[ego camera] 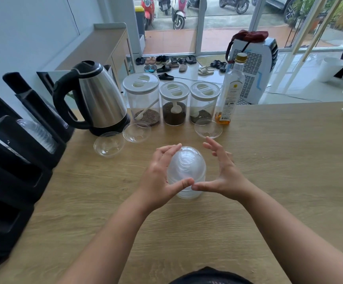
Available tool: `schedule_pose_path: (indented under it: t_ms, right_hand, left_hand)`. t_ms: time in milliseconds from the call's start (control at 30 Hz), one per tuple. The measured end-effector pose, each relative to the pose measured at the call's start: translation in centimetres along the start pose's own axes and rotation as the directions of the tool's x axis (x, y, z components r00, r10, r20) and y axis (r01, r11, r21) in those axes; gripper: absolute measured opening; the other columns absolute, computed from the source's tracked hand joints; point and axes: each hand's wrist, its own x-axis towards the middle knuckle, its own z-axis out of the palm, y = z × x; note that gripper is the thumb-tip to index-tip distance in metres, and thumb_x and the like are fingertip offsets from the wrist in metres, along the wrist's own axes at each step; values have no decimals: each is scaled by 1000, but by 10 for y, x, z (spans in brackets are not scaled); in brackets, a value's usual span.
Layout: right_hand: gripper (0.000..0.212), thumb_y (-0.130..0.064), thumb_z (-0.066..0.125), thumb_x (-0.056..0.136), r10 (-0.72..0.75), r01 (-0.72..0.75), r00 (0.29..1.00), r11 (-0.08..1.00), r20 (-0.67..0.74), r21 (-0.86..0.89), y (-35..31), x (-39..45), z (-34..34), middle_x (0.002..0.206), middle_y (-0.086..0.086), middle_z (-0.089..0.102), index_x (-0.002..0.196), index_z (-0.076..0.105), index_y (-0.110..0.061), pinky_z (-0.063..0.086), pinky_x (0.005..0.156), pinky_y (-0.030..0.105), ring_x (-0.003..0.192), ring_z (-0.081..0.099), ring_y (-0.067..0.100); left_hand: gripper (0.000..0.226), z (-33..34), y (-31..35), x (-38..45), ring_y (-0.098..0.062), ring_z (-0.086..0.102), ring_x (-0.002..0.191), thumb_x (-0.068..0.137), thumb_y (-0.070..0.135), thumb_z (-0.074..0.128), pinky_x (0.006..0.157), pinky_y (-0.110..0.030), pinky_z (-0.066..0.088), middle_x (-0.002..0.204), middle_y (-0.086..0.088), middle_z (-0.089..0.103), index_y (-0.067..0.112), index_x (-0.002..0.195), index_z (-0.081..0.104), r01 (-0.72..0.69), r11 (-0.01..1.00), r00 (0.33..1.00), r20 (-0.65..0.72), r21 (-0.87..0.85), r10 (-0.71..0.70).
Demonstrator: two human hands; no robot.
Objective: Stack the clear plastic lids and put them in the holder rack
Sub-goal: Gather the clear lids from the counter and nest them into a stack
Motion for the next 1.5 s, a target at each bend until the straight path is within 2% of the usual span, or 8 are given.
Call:
schedule_pose_path:
  t_ms: [367,633,867,1033,1167,1267,1367,1500]
  right_hand:
    - [124,-59,87,49,30,-31,994,999,106,12,9,9,-8,146,-24,23,148,12,-51,19,116,40,141,15,8]
    - [59,-23,53,81,39,-41,999,997,-31,-59,22,47,-36,143,-10,40,137,45,-40,23,112,42,135,30,16]
    - [48,-37,63,89,150,-159,987,799,-63,-581,48,110,-34,142,-1,45,134,53,-28,33,107,41,130,39,25]
    - [29,-35,56,93,178,-237,972,755,-156,-611,56,115,-24,119,3,59,119,66,-28,41,94,39,113,52,26]
    - [15,-30,61,91,65,-163,973,871,-220,-463,53,106,-23,100,-4,66,101,72,-26,46,83,34,95,58,20]
    - [8,-23,63,92,204,-170,932,976,-300,136,44,97,-23,82,-3,69,94,70,-22,46,64,20,69,55,10]
    - [9,-12,57,95,492,-261,859,658,-142,707,42,89,-23,75,4,67,96,64,-17,38,50,20,55,44,10]
    - [11,-8,53,96,682,-462,731,506,-11,729,60,81,-17,72,7,65,94,59,-17,33,42,20,46,38,9]
  left_hand:
    - [89,5,-7,-4,5,34,133,74,54,77,102,-9,26,144,15,34,38,149,30,23,998,1000,4,-52,-22]
    - [61,-23,-31,13,0,39,134,85,57,59,107,-32,35,145,13,43,39,140,42,140,953,964,-181,-270,-193]
    - [41,-36,-117,60,-34,28,138,87,36,65,113,-42,22,144,-3,49,24,126,61,288,804,944,-296,520,-146]
    - [24,-33,-129,74,-36,30,136,85,23,68,108,-47,15,136,6,57,28,108,69,220,705,975,-172,674,-140]
    - [27,-34,-134,77,-35,56,112,82,12,72,100,-50,29,90,3,75,22,108,71,115,776,973,-229,621,38]
    - [37,-37,-126,78,-22,62,97,84,15,71,94,-36,27,88,9,72,24,119,65,62,850,956,-276,524,100]
    - [48,-37,-120,78,-25,56,115,88,37,67,100,-44,33,116,4,67,26,132,55,60,824,989,-147,564,29]
    - [64,-29,-123,76,-27,50,126,90,43,61,107,-44,33,133,-3,60,28,147,36,129,731,974,54,670,-221]
